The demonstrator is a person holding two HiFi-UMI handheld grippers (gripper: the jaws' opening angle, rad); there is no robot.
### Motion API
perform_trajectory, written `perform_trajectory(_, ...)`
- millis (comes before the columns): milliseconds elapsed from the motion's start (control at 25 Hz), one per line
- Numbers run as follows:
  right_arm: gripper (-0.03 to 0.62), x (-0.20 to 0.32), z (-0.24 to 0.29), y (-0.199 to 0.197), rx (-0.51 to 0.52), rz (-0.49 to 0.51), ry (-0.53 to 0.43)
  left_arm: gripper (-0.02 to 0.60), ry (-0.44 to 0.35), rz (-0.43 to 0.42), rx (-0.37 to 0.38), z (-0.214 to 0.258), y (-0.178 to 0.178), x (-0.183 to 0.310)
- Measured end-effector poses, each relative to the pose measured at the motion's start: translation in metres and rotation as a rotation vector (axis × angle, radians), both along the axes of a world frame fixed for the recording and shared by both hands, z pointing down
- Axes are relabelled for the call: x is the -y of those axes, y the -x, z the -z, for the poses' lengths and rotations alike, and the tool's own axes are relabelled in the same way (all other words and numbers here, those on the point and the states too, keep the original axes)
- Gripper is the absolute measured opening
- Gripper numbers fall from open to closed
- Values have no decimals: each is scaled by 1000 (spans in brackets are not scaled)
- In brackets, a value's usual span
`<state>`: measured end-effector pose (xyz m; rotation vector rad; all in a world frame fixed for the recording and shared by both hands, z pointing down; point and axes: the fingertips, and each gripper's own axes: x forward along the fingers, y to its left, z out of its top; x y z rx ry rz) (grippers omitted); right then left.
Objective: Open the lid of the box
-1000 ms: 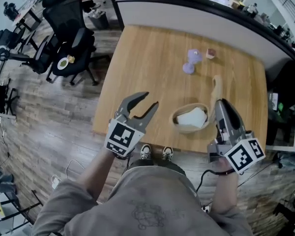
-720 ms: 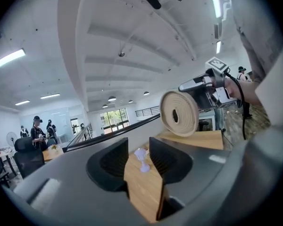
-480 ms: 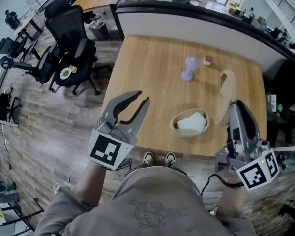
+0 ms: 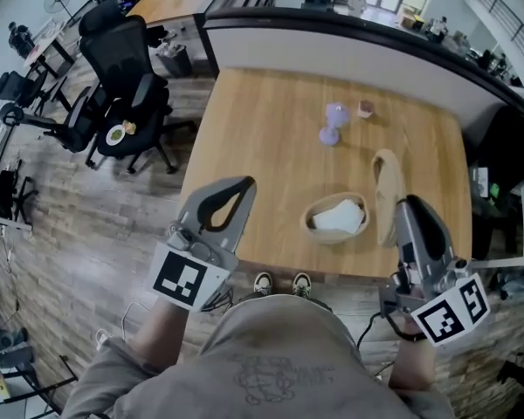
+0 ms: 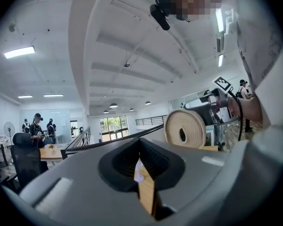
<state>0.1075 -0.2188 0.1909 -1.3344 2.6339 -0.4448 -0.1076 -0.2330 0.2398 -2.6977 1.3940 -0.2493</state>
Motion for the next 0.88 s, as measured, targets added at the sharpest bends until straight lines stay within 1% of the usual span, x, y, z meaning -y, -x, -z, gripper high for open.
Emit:
perform_trajectory(160, 71, 2, -22, 2, 7, 0, 56, 2, 33, 4, 5, -14, -4, 0)
perform_trajectory(320, 69, 0, -33, 4, 20, 3, 89, 2, 52, 11, 5, -22, -4, -1)
perform_trajectory(560, 69, 0, -40, 0, 32, 2, 108, 2, 64, 6, 25, -28, -9, 0)
perform_trajectory(880, 69, -4, -38, -6, 35, -3, 111, 2, 69, 2, 31, -28, -12, -6)
